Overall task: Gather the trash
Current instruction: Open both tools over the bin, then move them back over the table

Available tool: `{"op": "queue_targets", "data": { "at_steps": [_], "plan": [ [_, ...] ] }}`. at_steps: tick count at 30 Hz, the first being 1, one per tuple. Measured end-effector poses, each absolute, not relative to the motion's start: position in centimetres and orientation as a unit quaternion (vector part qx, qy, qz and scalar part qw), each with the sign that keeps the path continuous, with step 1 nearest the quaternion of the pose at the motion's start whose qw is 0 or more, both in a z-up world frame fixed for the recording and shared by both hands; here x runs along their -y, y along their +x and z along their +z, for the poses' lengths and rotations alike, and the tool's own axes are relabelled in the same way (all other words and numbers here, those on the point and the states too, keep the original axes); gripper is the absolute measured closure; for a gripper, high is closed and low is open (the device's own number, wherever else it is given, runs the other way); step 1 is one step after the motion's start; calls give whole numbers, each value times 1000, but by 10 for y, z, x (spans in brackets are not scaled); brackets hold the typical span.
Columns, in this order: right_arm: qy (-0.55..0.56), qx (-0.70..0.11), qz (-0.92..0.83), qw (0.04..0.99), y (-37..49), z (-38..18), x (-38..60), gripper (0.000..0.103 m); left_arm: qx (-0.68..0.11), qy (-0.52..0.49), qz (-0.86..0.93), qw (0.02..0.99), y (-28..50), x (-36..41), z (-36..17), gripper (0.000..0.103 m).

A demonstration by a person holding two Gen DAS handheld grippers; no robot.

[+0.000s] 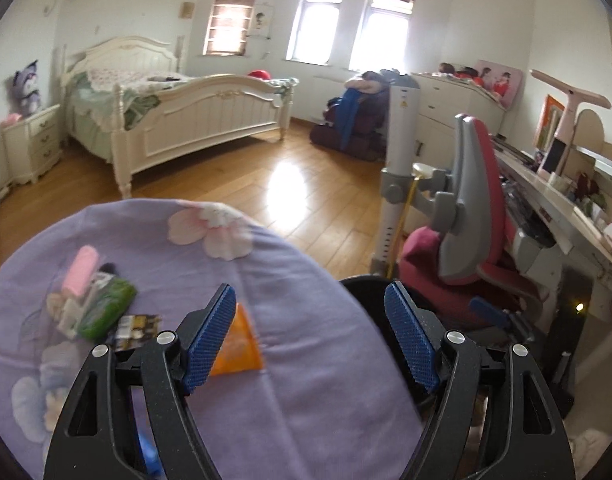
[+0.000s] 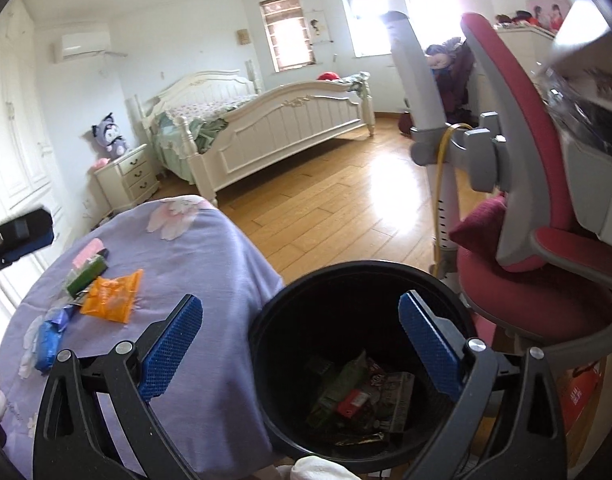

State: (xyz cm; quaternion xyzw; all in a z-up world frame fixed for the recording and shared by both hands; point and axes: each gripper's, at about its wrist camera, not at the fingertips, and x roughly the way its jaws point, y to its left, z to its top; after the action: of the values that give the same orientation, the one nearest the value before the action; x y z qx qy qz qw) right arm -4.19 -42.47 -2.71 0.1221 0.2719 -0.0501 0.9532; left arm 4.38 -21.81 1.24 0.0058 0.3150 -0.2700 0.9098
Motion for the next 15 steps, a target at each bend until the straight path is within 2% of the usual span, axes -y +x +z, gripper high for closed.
{"op": "queue_targets", "data": {
  "at_steps": [8, 15],
  "plan": [
    [94, -274, 16, 957, -24, -5, 373, 5, -355, -6, -159, 921, 39, 117, -10, 23],
    [64, -311, 68, 946, -2, 2, 325, 5, -402, -6, -133, 906, 39, 86, -39, 23]
  ]
}}
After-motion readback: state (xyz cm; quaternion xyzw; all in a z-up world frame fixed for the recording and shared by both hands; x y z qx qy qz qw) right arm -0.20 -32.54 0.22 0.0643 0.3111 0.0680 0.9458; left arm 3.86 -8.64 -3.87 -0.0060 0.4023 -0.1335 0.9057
